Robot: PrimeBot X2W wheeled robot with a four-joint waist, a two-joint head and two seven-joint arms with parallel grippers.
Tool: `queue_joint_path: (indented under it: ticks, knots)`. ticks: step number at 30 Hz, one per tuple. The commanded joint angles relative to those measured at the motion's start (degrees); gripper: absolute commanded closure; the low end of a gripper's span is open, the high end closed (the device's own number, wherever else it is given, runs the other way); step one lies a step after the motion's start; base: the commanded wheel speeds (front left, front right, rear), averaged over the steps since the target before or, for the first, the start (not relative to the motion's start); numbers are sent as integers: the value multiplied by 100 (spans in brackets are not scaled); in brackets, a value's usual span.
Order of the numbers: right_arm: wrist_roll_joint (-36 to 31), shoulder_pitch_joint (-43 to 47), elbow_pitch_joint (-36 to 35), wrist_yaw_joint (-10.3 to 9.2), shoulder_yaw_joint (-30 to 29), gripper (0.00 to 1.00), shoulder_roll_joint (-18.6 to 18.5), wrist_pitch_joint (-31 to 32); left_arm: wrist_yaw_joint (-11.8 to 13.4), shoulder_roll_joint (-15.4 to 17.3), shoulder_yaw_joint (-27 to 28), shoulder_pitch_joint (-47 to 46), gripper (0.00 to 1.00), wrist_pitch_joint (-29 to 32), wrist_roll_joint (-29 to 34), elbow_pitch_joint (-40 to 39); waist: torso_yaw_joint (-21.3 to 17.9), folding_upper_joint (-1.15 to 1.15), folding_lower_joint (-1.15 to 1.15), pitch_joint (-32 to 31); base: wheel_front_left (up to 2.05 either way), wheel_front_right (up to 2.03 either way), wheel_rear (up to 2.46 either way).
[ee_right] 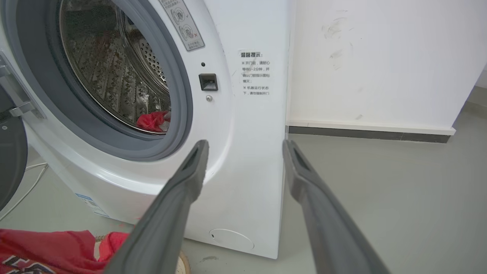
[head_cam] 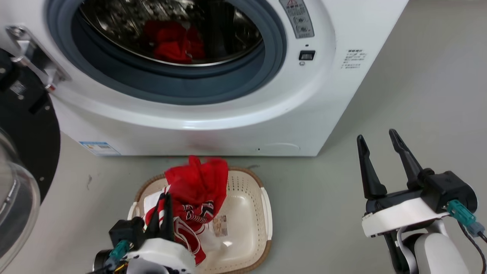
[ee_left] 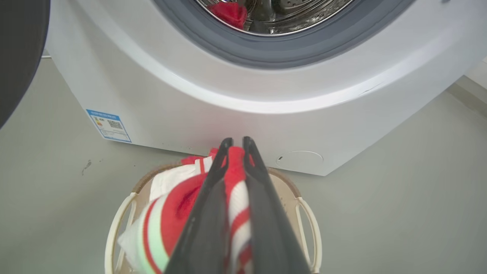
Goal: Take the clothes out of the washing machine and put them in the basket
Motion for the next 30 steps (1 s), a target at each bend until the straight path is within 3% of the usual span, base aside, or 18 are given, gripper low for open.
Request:
queue_joint_path:
  ticks: [1, 8, 14, 30]
  knots:
    - [16, -108, -21, -3, 18, 0, -1, -19, -65, -5, -72, -251, 100, -74, -12, 282, -54, 0, 0, 290, 0, 0, 0]
    - [59, -390, -29, -3, 130, 0, 1, -72, -207, -4, -173, -1104, 100, -170, -140, 1648, -282, 0, 0, 974, 0, 0, 0]
    - [66, -650, -71, -3, 187, 0, 1, -137, -272, 1, 135, -1937, 100, -174, -55, 2532, -490, 0, 0, 1664, 0, 0, 0]
    - [204, -1215, 70, -3, 455, 0, 1, -351, -129, 289, 993, -3214, 100, -170, 163, 4074, -952, 0, 0, 2833, 0, 0, 0]
